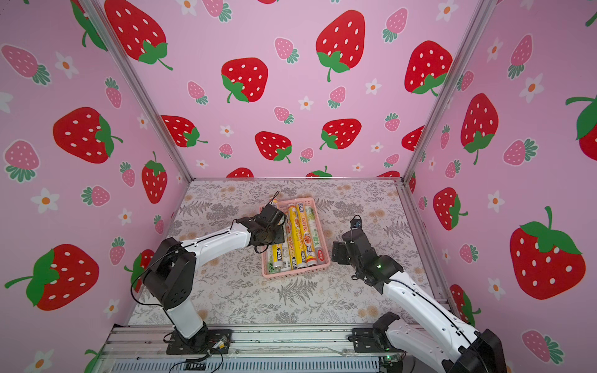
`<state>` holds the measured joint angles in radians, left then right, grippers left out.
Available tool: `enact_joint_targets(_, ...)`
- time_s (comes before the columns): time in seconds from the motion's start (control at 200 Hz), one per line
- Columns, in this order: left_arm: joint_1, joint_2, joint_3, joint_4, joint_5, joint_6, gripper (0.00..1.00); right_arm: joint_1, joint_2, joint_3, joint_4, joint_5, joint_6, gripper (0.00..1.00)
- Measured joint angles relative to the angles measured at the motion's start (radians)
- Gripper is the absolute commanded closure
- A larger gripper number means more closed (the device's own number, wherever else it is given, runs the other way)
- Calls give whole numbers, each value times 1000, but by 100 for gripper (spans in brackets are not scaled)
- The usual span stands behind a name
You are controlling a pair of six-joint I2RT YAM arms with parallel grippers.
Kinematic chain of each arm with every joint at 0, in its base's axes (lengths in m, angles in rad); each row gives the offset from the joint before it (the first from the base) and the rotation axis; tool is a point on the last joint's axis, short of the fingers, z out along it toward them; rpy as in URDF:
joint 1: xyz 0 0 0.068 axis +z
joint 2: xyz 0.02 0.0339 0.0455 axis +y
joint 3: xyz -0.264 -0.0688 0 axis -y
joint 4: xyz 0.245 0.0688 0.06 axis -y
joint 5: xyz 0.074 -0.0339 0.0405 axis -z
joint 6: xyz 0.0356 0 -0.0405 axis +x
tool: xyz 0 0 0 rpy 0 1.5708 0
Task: Put the plastic wrap into the basket
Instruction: Place the plastic wrap in the basket.
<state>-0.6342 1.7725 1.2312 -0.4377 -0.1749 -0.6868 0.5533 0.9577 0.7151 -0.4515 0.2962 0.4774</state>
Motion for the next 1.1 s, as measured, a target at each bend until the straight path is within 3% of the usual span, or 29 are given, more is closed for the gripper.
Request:
enact_joint_targets(0.4, -34, -20, 0, -29, 0, -30, 54, 0, -29, 0, -3, -14, 0, 12)
enact_joint_targets(0.83, -76, -55, 0, -52, 1, -105, 54, 0, -78, 0, -18, -32, 1, 11)
enact_joint_targets(0.91, -76, -55, 0, -52, 0, -111, 51, 0, -80, 0, -18, -37, 1, 11)
enact_joint_targets(1.101, -83, -41, -1, -48, 4, -126, 31, 0, -75, -1, -20, -45, 0, 10)
